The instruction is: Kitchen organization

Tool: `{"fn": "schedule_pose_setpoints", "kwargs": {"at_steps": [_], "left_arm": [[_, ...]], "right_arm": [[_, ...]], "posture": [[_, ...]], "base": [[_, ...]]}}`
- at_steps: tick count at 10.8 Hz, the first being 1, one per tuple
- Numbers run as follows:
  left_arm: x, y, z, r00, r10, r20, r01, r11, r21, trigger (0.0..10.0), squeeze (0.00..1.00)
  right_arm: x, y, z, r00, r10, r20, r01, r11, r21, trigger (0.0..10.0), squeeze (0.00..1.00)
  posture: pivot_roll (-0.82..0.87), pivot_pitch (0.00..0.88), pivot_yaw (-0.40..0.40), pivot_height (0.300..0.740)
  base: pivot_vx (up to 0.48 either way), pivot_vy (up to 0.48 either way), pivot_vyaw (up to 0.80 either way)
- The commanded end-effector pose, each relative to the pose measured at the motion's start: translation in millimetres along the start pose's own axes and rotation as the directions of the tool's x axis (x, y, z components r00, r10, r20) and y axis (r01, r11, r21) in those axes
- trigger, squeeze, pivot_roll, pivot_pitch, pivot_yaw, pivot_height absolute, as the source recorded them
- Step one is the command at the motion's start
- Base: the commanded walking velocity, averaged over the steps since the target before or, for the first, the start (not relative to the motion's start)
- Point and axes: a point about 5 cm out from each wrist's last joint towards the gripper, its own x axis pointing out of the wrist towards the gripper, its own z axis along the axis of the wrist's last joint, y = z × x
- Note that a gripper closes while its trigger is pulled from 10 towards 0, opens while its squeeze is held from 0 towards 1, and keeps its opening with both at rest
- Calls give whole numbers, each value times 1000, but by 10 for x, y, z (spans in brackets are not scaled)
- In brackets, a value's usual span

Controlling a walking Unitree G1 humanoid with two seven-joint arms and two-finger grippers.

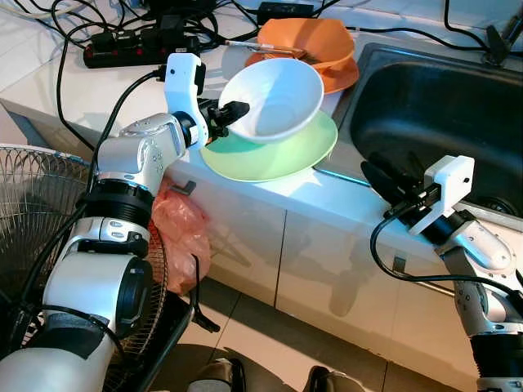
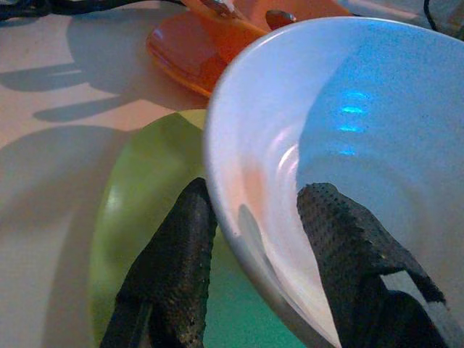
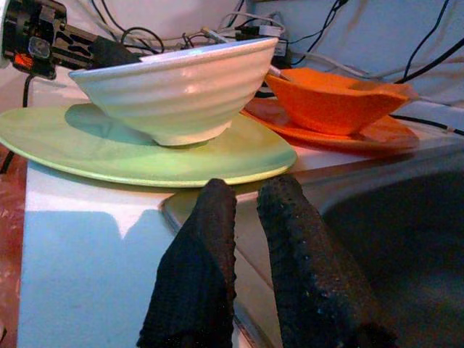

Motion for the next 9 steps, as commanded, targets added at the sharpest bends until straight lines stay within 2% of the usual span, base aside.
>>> {"fn": "schedule_pose_setpoints", "kwargs": {"at_steps": [1,6,9], "left_arm": [[-10,26,-13,1000,13,-1,-13,1000,1,0,0],[-33,48,15,1000,23,20,-23,1000,-10,0,0],[-35,0,35,998,-3,63,5,999,-35,0,0]], "right_arm": [[-2,61,-83,999,17,-31,-17,1000,25,10000,0],[9,47,-83,999,17,-36,-16,1000,20,10000,0],[11,42,-88,999,12,-37,-11,1000,19,10000,0]], "posture": [[72,152,82,740],[77,161,77,740],[77,160,74,740]], "base": [[0,0,0],[0,0,0],[0,0,0]]}}
